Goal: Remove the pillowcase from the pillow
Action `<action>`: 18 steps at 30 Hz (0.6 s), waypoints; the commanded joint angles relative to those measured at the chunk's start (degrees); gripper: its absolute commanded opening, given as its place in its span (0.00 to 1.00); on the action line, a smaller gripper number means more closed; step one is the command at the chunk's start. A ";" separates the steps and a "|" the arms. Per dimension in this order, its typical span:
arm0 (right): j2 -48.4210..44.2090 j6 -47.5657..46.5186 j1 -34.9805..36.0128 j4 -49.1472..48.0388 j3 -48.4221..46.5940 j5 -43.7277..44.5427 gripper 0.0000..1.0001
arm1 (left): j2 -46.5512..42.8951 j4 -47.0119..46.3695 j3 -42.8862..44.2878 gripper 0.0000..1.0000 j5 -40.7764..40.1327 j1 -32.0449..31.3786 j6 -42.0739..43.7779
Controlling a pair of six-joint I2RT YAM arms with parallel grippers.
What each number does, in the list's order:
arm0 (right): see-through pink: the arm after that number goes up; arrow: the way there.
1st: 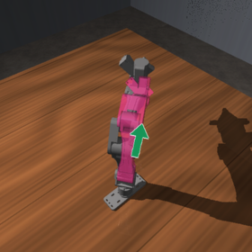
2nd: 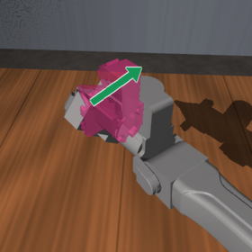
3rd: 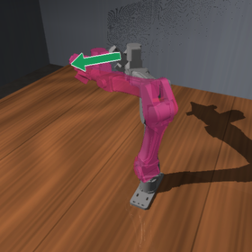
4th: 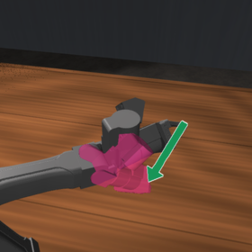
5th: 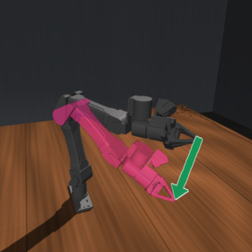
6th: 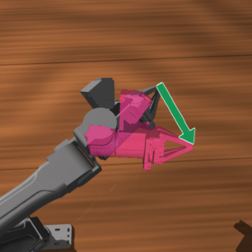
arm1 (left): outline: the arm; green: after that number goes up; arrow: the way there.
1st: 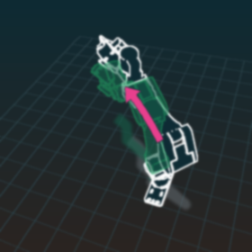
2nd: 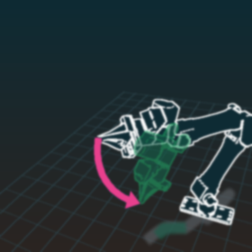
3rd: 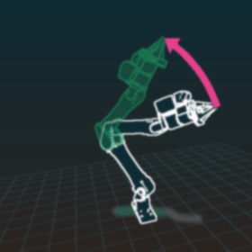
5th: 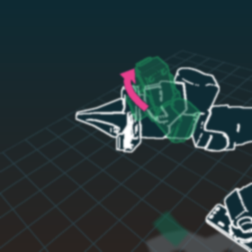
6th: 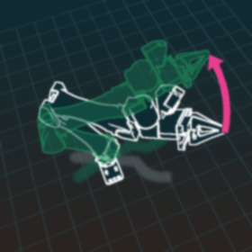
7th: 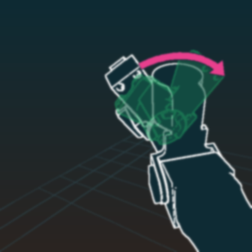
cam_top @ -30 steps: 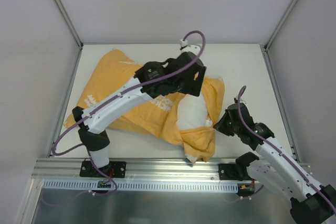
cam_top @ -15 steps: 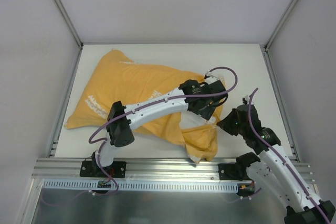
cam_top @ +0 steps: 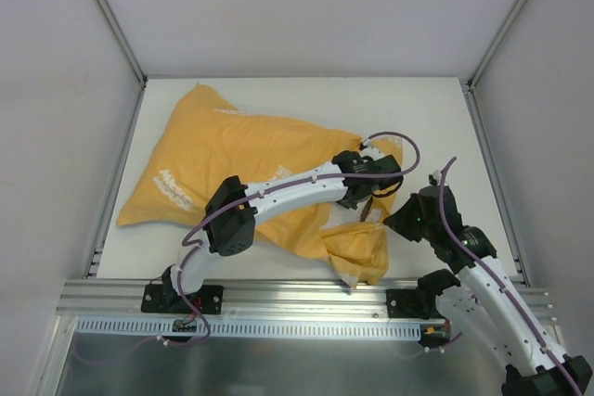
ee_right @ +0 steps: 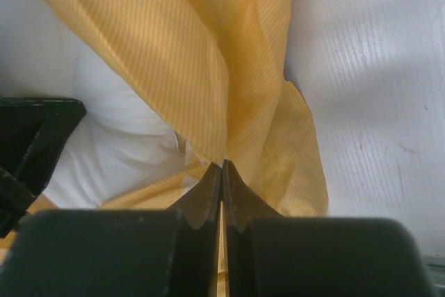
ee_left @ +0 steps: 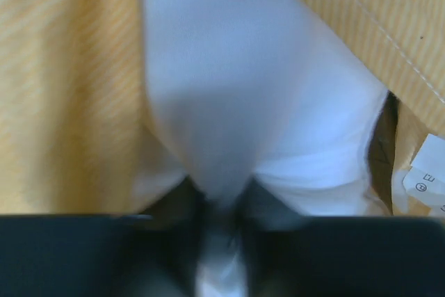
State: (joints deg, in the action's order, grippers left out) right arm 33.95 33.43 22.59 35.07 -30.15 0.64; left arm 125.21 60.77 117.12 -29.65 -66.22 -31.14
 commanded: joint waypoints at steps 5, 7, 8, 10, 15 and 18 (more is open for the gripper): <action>2.24 -6.44 0.17 5.53 -3.41 1.99 0.20 | -10.48 -6.42 -16.41 0.00 16.42 7.67 -5.16; 3.66 -8.81 0.79 6.41 -6.84 3.04 0.40 | -19.54 -14.93 -23.40 0.00 20.75 9.69 -5.34; 4.53 -10.65 0.96 6.59 -7.98 3.39 0.56 | -21.91 -16.63 -28.13 0.00 24.17 10.48 -5.60; 7.26 -12.24 2.02 5.98 -11.57 4.18 0.65 | -25.97 -18.14 -30.54 0.00 26.21 11.63 -6.57; 16.73 -15.67 6.84 2.73 -19.32 6.38 0.81 | -28.35 -18.59 -32.74 0.00 27.80 11.99 -8.06; 22.01 -16.82 7.82 0.63 -24.50 4.82 0.82 | -28.70 -18.76 -33.45 0.00 28.77 11.99 -8.94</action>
State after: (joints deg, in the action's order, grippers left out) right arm 51.81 20.10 29.26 38.89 -49.76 4.51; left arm 97.47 41.54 85.03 -4.97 -53.98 -37.19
